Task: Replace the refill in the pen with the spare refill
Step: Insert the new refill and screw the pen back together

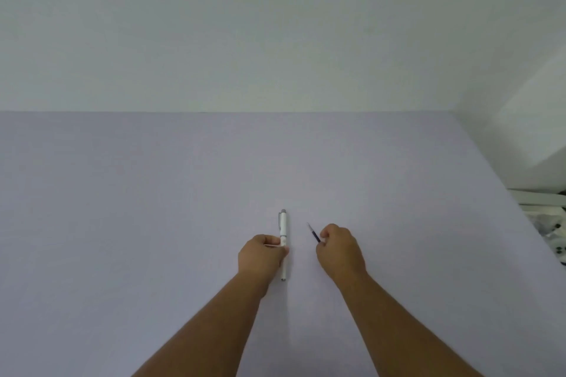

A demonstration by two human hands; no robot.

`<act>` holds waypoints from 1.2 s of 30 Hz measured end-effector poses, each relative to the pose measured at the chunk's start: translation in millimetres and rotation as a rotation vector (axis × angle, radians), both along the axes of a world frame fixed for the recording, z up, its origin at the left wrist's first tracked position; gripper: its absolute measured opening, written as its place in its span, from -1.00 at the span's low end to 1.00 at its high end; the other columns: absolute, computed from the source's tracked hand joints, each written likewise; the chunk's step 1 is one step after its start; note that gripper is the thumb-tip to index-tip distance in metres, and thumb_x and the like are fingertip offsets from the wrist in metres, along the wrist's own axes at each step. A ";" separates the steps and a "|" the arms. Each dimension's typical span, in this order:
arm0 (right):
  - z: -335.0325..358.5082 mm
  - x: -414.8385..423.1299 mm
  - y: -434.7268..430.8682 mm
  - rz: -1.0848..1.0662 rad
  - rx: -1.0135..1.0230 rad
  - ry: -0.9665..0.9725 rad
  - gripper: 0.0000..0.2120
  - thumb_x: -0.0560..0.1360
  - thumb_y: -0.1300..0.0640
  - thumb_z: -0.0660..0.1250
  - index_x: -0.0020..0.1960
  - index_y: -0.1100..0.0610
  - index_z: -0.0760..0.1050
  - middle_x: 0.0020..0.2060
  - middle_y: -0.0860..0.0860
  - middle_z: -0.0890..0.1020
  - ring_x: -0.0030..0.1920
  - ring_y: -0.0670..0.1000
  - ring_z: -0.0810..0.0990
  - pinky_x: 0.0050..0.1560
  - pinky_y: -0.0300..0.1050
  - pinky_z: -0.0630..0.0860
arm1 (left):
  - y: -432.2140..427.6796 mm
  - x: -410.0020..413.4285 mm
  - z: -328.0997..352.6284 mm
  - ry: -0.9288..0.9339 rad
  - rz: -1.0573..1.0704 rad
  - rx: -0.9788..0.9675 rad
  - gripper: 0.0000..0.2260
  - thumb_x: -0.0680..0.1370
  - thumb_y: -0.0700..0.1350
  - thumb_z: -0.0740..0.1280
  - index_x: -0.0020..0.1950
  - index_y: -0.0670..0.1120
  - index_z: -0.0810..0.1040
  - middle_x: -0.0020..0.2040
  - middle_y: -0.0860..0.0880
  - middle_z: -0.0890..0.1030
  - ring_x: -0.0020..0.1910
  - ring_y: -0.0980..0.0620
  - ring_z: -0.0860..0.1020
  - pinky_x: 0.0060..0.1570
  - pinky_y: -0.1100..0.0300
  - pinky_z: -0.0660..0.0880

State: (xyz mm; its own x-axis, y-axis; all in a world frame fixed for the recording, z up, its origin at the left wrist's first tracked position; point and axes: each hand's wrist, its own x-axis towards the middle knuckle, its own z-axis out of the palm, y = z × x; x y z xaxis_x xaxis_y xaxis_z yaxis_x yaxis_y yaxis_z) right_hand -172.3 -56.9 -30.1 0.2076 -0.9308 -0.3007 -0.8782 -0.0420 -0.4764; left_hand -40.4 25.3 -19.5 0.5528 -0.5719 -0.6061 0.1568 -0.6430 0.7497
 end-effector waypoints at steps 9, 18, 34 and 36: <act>-12.1 23.0 11.1 -0.072 0.047 -0.104 -0.83 0.48 0.23 0.18 0.02 0.17 0.50 -0.01 0.11 0.59 -0.10 0.09 0.56 -0.16 -0.13 0.45 | -5.2 -5.0 -14.2 -0.163 -0.068 0.073 -0.87 0.46 -0.10 0.41 -0.01 -0.02 0.57 -0.09 0.00 0.62 -0.22 0.08 0.54 -0.44 0.35 0.39; -12.6 28.4 18.3 -0.092 0.076 -0.108 -0.87 0.46 0.20 0.24 -0.02 0.14 0.49 -0.07 0.07 0.62 -0.16 0.05 0.54 -0.21 -0.13 0.47 | -7.6 -5.1 -20.0 -0.208 -0.084 0.084 -0.87 0.45 -0.11 0.42 -0.04 -0.02 0.54 -0.14 0.01 0.60 -0.21 0.05 0.56 -0.14 0.21 0.52; -11.2 25.9 21.9 -0.096 0.081 -0.167 -0.87 0.45 0.12 0.29 -0.02 0.13 0.50 -0.09 0.04 0.64 -0.16 0.02 0.56 -0.19 -0.14 0.49 | -5.4 -2.9 -23.6 -0.221 -0.107 0.070 -0.86 0.45 -0.10 0.42 -0.03 -0.01 0.52 -0.15 0.03 0.57 -0.20 0.06 0.55 -0.18 0.24 0.48; -10.6 26.0 22.5 -0.099 0.089 -0.173 -0.85 0.45 0.12 0.29 -0.01 0.12 0.50 -0.07 0.04 0.63 -0.10 0.06 0.59 -0.13 -0.10 0.52 | -5.1 -2.7 -24.1 -0.218 -0.111 0.067 -0.86 0.45 -0.09 0.42 -0.04 0.00 0.51 -0.16 0.04 0.56 -0.20 0.07 0.55 -0.18 0.24 0.47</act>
State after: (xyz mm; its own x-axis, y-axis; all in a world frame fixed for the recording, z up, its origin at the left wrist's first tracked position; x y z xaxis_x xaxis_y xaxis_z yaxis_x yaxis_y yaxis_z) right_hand -146.3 -34.5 -40.6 0.1720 -0.9207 -0.3502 -0.7807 0.0894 -0.6185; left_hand -43.1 20.3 -43.7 0.6110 -0.5989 -0.5177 -0.0784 -0.6965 0.7133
